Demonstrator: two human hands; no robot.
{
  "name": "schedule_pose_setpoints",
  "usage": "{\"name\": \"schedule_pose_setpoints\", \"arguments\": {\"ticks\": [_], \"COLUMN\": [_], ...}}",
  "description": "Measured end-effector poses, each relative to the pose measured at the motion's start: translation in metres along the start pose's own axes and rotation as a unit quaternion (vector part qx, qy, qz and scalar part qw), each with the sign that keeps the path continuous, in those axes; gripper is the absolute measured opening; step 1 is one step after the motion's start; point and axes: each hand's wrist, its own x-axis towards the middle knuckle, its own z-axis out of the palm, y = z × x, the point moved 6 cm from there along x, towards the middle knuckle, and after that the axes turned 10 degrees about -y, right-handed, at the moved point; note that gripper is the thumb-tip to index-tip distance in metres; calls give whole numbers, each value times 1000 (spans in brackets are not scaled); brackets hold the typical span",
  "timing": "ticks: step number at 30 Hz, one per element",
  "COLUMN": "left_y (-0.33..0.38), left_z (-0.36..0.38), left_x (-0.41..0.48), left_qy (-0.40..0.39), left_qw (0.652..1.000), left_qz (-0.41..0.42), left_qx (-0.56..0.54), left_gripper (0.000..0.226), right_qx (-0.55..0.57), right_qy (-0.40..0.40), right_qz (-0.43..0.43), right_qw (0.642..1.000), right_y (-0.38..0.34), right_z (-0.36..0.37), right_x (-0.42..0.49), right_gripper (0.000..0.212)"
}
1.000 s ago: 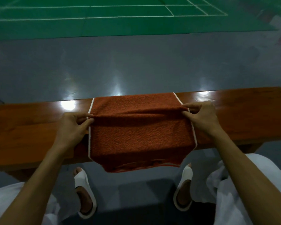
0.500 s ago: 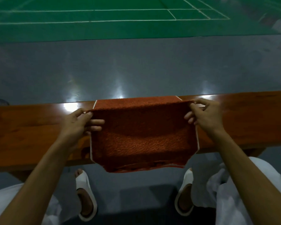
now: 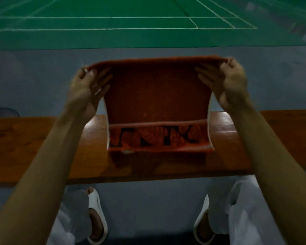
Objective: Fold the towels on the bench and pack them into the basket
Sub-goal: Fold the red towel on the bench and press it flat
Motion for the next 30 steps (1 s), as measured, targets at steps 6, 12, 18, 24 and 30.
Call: {"name": "schedule_pose_setpoints", "arguments": {"ticks": [6, 12, 18, 24, 30], "left_y": [32, -28, -90, -100, -110], "left_z": [8, -22, -59, -63, -68], "left_x": [-15, -50, -79, -102, -115], "left_qy": [-90, -32, 9, -142, -279], "left_qw": [992, 998, 939, 840, 736], "left_qz": [88, -12, -208, -361, -457], "left_qx": [-21, 45, 273, 380, 414], "left_gripper": [16, 27, 14, 15, 10], "right_qx": [-16, -93, -244, -426, -424], "right_qy": [-64, 15, 20, -104, -266], "right_qz": [-88, 19, 207, 297, 434], "right_qw": [994, 995, 947, 848, 749], "right_y": [-34, 22, 86, 92, 100], "right_z": [4, -30, -63, -75, -76], "right_x": [-12, -47, -85, -99, -124], "right_gripper": [20, 17, 17, 16, 13]}}
